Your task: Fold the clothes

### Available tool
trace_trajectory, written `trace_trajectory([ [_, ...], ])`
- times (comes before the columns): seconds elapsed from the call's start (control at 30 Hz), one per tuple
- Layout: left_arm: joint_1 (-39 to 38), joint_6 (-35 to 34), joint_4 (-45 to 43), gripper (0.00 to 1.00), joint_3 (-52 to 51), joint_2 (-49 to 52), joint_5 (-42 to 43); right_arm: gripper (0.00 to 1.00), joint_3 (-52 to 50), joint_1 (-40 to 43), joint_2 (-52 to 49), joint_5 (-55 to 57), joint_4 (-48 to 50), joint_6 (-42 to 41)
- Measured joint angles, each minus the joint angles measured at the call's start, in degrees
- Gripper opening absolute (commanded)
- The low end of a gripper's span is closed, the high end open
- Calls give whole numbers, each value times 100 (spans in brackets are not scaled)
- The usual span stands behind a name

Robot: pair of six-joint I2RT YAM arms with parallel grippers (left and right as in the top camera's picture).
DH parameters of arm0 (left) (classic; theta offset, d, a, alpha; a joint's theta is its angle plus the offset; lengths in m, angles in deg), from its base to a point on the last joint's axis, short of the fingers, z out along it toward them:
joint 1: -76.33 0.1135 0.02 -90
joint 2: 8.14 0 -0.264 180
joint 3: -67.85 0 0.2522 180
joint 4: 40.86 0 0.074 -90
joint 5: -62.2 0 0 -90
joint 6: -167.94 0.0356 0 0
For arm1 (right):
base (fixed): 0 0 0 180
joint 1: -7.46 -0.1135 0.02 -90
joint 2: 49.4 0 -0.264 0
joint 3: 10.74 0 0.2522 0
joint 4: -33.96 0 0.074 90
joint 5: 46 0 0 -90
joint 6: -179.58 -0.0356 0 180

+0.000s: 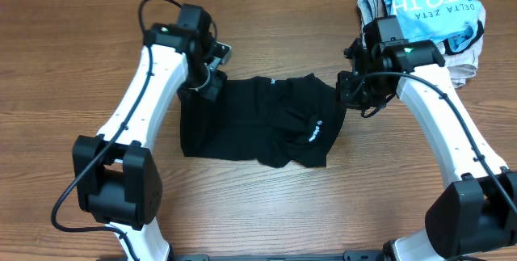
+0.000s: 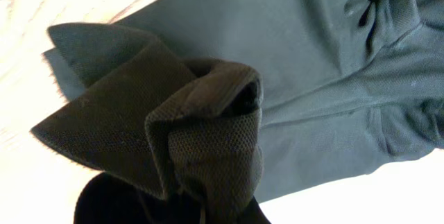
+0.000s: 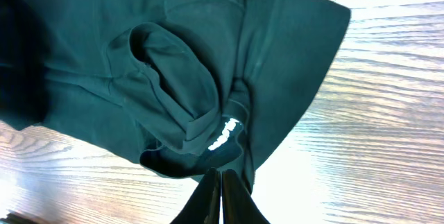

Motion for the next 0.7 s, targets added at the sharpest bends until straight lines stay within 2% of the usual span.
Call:
trace_trajectory([
  [0.03, -63, -33, -105, 11, -83, 0, 33, 7, 0, 26, 0, 0, -2, 11],
  [0.07, -133, -74, -221, 29, -162, 2, 87, 8, 0, 59, 0, 0, 0, 15],
  [0.23, -577, -181, -632, 74, -385, 2, 472, 10, 0, 133, 0, 2, 0, 15],
  [0.3, -752, -223, -708, 83, -400, 2, 590, 13, 0, 151, 0, -2, 0, 15],
  [0.4, -944, -273, -658, 91, -400, 2, 651, 18, 0, 166, 0, -2, -2, 15],
  [0.53, -894, -400, -470, 93, -398, 2, 636, 23, 0, 168, 0, 0, 2, 24],
  [0.7, -452, -411, -446, 93, -398, 2, 573, 29, 0, 168, 0, -2, -7, 76],
])
